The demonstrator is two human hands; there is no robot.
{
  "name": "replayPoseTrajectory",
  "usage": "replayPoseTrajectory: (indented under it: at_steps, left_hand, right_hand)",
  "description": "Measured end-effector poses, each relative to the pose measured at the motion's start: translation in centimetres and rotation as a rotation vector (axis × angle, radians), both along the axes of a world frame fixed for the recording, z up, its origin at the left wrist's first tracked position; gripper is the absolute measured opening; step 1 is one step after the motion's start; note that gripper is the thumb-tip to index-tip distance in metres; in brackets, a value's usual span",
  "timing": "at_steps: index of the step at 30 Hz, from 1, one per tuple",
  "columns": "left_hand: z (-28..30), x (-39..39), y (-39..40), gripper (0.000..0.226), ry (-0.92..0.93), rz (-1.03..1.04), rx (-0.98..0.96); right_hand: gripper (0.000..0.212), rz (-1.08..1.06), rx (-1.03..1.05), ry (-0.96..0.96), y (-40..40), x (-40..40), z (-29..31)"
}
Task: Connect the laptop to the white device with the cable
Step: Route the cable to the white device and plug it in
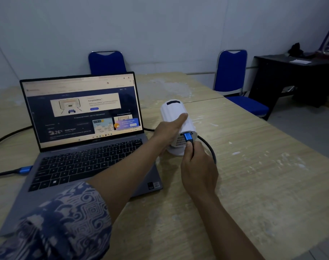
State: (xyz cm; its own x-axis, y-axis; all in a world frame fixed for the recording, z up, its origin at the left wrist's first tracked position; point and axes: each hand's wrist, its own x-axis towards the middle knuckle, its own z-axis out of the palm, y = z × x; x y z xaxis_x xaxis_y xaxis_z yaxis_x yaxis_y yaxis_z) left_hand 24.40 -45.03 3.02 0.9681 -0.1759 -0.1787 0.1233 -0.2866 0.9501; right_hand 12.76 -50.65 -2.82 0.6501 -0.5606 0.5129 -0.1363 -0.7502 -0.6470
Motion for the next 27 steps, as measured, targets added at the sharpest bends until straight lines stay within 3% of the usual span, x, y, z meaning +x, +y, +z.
replayPoseTrajectory:
  at_steps: [9,12,16,18,20,23,27]
  left_hand:
    - [1.4,-0.5,1.3,0.1,-0.025,-0.032,0.146]
    - [1.1,0.1,2.1,0.087,0.063,0.056,0.014]
    - [0.7,1.1,2.3,0.065,0.125,0.149,-0.119]
    - [0.9,1.8,2.0,0.06,0.161,0.162,-0.197]
    - [1.0,2.8,1.5,0.054,0.204,0.165,-0.282]
    - [1.3,4.2,0.6,0.049,0.231,0.122,-0.375]
    - [2.4,5.9,-0.6,0.06,0.265,0.074,-0.509]
  right_hand:
    - [0.048,0.059,0.185,-0.219,-1.1,-0.8,1.1]
    - [0.042,-0.022,0.244,-0.278,-4.5,0.5,2.1]
    - [0.024,0.122,0.28,0.082,-10.1,3.7,2.4]
    - [0.027,0.215,0.266,0.284,-11.4,5.2,1.9]
    - [0.034,0.2,0.123,0.41,-11.7,6.3,0.9]
    - [0.025,0.132,-0.024,0.401,-11.7,6.7,0.0]
    - [0.016,0.124,-0.002,0.353,-11.9,6.7,-0.5]
